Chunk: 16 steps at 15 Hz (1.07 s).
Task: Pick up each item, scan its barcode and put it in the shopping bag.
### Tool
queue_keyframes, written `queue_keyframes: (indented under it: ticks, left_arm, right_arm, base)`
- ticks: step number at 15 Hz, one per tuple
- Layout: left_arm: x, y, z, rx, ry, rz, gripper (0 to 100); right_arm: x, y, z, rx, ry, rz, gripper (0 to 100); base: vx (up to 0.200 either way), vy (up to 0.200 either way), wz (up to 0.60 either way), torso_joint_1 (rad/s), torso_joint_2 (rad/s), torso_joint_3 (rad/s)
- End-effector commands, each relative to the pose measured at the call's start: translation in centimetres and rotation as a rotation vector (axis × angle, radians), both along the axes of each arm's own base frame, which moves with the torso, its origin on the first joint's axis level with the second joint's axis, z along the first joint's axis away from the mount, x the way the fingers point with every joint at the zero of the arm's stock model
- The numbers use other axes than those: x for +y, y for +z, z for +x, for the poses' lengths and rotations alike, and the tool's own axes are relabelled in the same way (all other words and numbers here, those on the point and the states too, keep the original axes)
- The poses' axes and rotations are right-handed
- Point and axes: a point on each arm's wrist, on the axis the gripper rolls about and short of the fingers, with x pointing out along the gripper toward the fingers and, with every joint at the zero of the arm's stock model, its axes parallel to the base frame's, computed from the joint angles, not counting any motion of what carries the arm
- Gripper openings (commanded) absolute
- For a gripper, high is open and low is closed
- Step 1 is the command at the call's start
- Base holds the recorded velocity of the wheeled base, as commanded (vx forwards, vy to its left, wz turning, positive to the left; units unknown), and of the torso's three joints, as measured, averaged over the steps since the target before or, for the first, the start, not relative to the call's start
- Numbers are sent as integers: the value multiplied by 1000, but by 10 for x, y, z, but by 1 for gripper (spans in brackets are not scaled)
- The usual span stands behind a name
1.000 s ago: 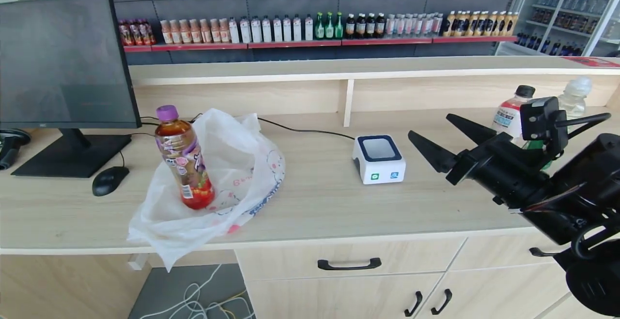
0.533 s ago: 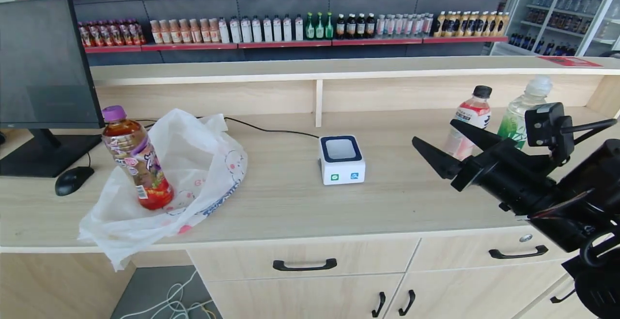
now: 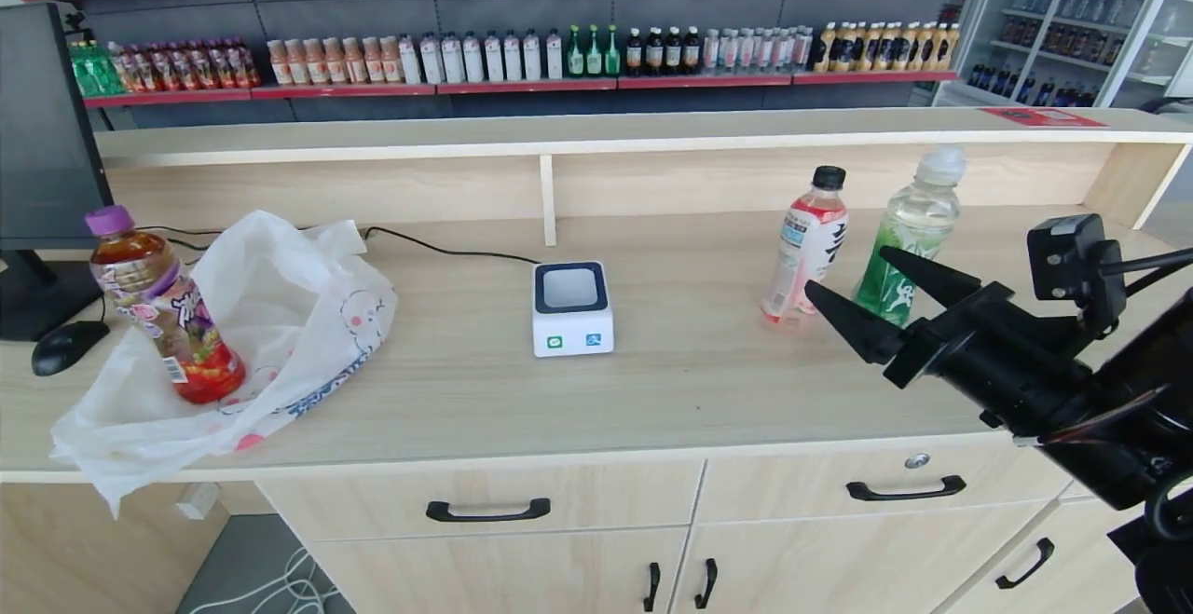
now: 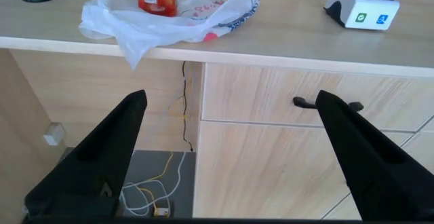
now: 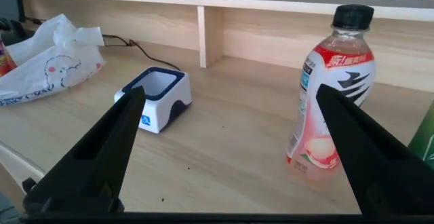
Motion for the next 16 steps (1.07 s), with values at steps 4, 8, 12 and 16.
queue_keyframes:
  ticks: [4, 8, 12, 16]
  left_arm:
    - [0, 0, 0, 1, 1, -1, 100]
    - [0, 0, 0, 1, 1, 1, 100]
    - [0, 0, 0, 1, 1, 1, 100]
    - [0, 0, 0, -2, -1, 1, 100]
  right_arm:
    - [0, -9, -6, 35, 3, -18, 100]
    - [12, -10, -9, 40, 53, -24, 100]
    - [17, -15, 1, 49, 59, -28, 100]
    - [16, -18, 29, 18, 15, -52, 100]
  base:
    - [100, -100, 0, 4, -1, 2]
    - [50, 0, 0, -1, 1, 2]
    - [0, 0, 0, 0, 0, 0]
    - [0, 0, 0, 0, 0, 0]
